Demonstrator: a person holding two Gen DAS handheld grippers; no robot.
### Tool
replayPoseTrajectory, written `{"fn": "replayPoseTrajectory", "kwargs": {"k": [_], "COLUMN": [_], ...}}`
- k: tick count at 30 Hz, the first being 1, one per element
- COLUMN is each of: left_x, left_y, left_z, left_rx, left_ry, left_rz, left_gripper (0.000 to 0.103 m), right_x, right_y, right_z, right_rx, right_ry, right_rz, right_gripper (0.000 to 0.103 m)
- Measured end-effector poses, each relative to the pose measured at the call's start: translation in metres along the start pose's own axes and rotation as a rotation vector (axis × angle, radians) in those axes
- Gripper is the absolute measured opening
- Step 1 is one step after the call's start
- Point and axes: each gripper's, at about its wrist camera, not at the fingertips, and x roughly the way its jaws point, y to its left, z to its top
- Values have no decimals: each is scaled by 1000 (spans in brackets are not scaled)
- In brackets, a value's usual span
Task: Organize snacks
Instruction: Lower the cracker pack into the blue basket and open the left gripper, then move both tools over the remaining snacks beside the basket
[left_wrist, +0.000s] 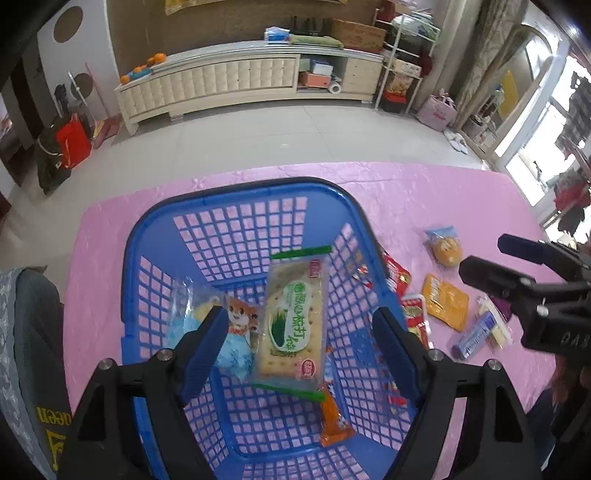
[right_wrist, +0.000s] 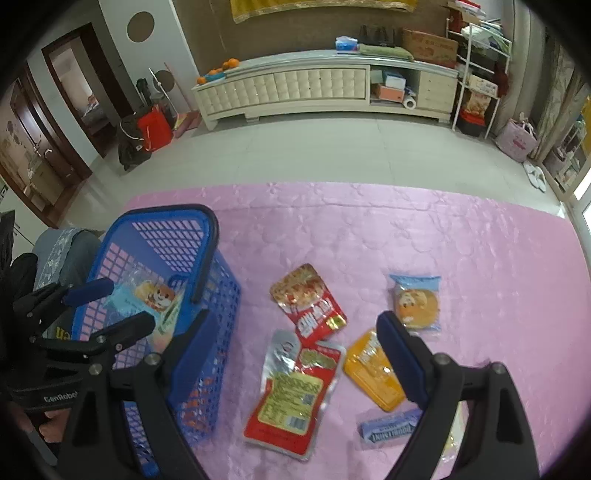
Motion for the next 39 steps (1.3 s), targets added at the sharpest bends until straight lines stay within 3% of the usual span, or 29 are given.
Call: {"fn": "replayPoseTrajectory", "kwargs": {"k": [20,34,39], "left_x": [-84,-64,-51], "left_y": [-68,-142,-159], "left_z": [-37,-53,-48], "left_rx": [78,208,176], "left_ry": [-94,11,57], "left_rz": [-30,-49,-87], "left_gripper": [79,79,79], "right_x": [-92,-102,-103], "right_y": [-17,-67,-88], "right_z": [-51,-86,-94], "right_rx": [30,118,135], "right_ry": [-64,-30,-3], "right_rz": [27,36,42], "right_gripper": [90,90,90]}}
